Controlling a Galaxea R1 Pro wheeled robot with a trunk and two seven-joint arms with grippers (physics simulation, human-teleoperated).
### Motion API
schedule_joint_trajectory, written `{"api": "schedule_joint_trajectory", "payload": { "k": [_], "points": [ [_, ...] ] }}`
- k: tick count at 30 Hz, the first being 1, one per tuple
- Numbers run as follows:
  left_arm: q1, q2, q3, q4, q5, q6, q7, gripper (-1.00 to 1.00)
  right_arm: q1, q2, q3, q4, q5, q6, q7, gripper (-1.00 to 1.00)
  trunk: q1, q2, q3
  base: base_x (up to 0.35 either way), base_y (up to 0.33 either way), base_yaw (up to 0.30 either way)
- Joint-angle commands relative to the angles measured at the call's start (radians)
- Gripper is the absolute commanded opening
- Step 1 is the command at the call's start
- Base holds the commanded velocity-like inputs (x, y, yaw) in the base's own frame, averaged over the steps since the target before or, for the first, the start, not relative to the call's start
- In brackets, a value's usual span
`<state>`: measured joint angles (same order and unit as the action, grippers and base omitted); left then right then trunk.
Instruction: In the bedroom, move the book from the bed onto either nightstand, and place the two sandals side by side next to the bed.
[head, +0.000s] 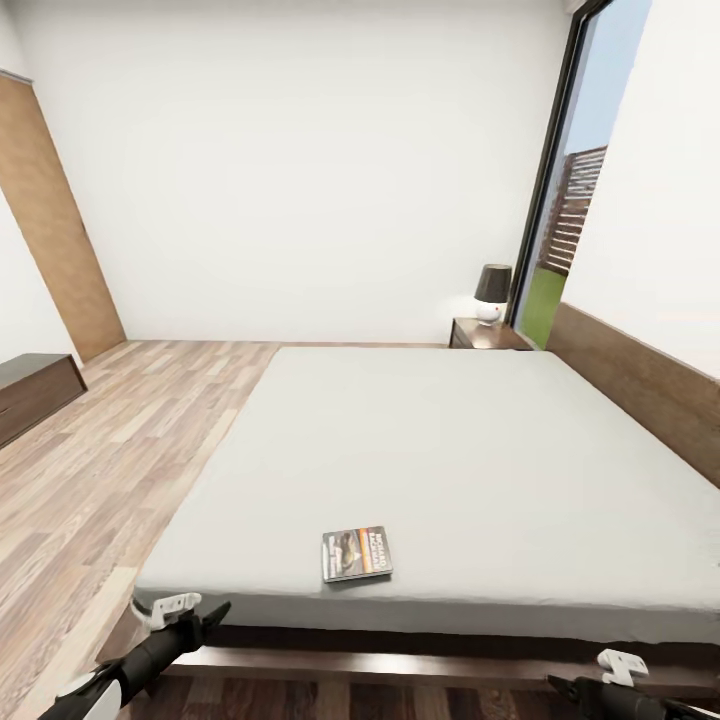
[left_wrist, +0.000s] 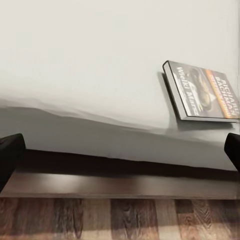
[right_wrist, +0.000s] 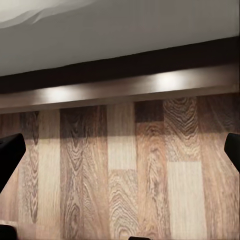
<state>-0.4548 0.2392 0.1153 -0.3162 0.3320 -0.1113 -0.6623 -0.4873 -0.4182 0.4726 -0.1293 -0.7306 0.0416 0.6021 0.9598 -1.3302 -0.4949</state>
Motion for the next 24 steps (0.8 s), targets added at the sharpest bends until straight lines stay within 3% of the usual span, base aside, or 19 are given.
{"api": "schedule_joint_trajectory", "payload": {
  "k": [1, 24],
  "points": [
    [-0.001, 0.0, 0.001, 0.002, 0.004, -0.001, -0.005, 1.0, 0.0, -0.001, 0.006, 0.0, -0.01, 0.004, 0.002, 1.0, 0.0, -0.001, -0.001, 0.0, -0.273, 0.0],
    [-0.001, 0.0, 0.001, 0.001, 0.004, -0.001, -0.005, 1.0, 0.0, -0.001, 0.006, 0.0, -0.01, 0.004, 0.002, 1.0, 0.0, -0.001, -0.001, 0.0, -0.273, 0.0]
  ]
}}
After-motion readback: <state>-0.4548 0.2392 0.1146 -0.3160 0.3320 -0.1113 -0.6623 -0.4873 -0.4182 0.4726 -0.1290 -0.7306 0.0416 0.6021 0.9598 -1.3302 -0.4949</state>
